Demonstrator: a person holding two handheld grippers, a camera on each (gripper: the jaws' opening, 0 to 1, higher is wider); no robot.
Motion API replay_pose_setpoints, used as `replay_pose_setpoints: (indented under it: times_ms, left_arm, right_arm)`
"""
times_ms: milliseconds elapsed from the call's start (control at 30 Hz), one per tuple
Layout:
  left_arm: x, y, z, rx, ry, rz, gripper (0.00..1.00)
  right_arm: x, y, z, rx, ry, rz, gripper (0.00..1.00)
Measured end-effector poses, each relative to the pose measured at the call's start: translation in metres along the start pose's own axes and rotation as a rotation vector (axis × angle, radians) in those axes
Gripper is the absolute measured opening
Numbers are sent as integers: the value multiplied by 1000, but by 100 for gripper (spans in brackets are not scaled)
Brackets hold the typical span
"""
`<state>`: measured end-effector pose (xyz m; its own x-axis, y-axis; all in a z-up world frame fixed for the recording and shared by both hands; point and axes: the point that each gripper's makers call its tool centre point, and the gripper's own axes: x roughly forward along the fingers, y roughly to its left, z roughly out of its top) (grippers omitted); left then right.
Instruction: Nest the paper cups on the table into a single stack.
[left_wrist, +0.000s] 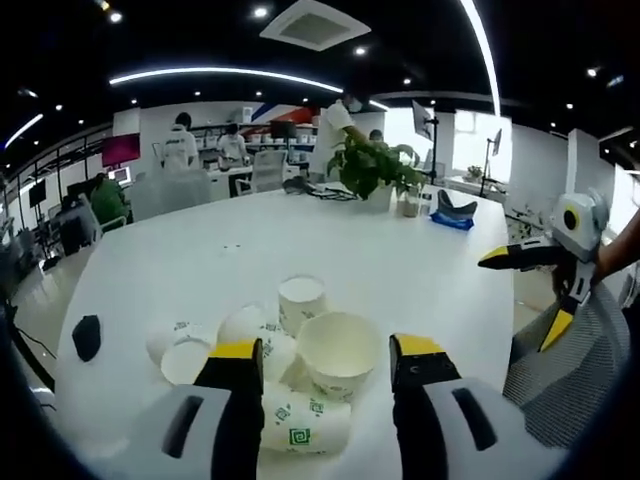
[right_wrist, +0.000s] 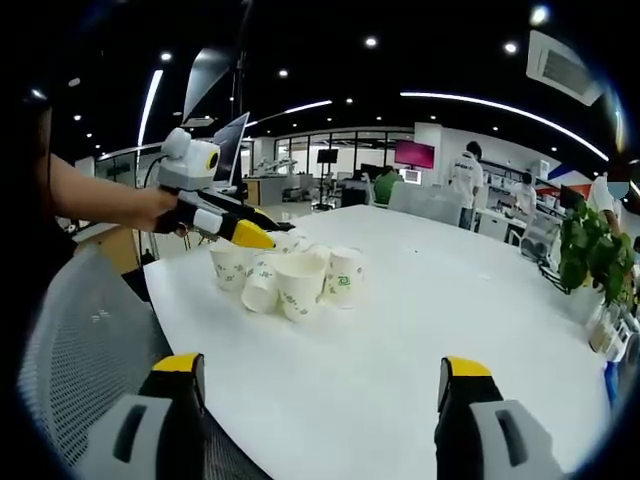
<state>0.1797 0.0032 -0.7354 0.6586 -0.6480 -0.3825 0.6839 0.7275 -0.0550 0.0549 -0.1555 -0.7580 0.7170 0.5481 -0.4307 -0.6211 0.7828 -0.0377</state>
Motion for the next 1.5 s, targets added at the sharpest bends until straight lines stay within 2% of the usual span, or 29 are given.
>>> replay_pose_setpoints:
  times_ms: [300, 400, 600, 967, 1167, 1500]
  left_arm:
    - [22, 8, -8, -67, 35, 31, 43]
    - [27, 12, -13, -100, 62, 46, 36]
    - [36, 14, -16, -135, 88, 55, 32]
    - [49, 15, -23, -121, 133, 27, 22]
    - [49, 13, -23, -117, 140, 14, 17]
    - [49, 14, -25, -116, 146, 6, 2]
  right_arm:
    - [0, -1, -2, -4, 10, -4, 97]
    - [0, -1, -3, -3, 13, -5, 97]
    - [0, -1, -4, -4, 21, -5, 97]
    - [0, -3, -6, -3, 34, -12, 95]
    - [0, -3, -7, -5, 40, -16, 95]
    - [0, -4, -8, -5, 41, -14, 95]
